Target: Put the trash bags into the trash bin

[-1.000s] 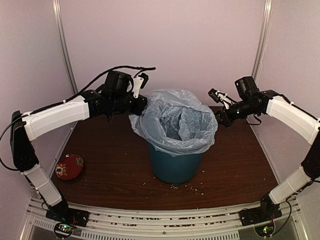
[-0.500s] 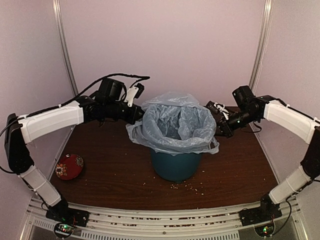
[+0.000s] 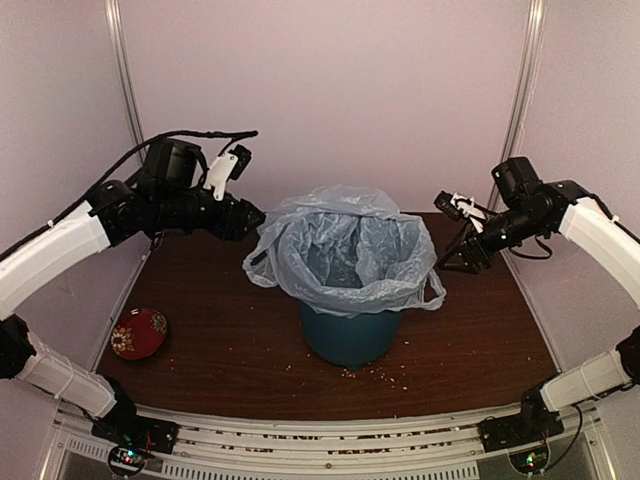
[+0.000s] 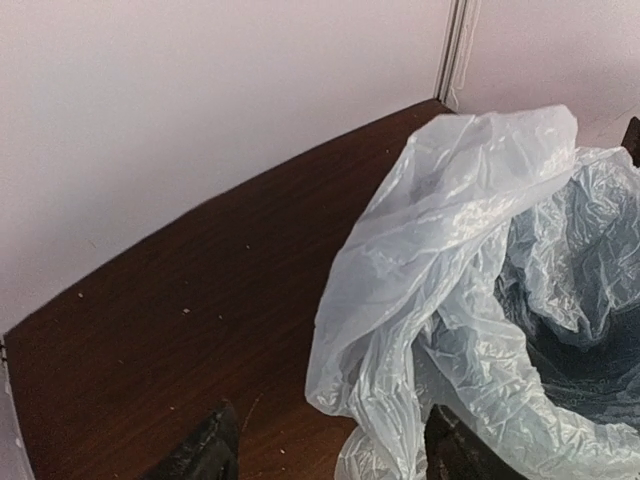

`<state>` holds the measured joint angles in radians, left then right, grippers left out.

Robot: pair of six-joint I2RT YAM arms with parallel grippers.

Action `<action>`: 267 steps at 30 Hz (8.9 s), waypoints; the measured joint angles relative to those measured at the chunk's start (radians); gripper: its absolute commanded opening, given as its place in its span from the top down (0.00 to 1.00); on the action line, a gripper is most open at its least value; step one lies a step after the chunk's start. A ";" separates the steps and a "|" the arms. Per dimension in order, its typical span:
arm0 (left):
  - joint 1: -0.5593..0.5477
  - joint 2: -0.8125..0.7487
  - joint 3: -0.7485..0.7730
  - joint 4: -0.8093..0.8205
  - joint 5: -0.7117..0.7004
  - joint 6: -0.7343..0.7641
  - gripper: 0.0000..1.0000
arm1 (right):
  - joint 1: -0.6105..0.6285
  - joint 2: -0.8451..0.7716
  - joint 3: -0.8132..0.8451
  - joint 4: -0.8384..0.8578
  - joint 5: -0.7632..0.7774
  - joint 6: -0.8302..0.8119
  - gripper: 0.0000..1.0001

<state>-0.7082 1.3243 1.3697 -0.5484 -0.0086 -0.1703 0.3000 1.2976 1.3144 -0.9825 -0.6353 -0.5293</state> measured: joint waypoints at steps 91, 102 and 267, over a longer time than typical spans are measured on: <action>0.002 0.695 0.709 0.004 0.165 0.192 0.43 | -0.004 0.065 -0.245 0.276 -0.232 0.010 1.00; 0.002 0.458 0.621 0.028 0.037 0.101 0.25 | -0.004 0.065 -0.239 0.277 -0.203 0.034 1.00; 0.042 0.349 -0.294 0.728 0.274 -0.193 0.34 | 0.515 0.706 0.844 -0.320 0.296 -0.101 1.00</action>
<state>-0.6659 1.6730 1.0756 0.1795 0.2649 -0.3634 0.8146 2.0037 2.1586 -1.3029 -0.3393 -0.6300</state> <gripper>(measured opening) 0.661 0.014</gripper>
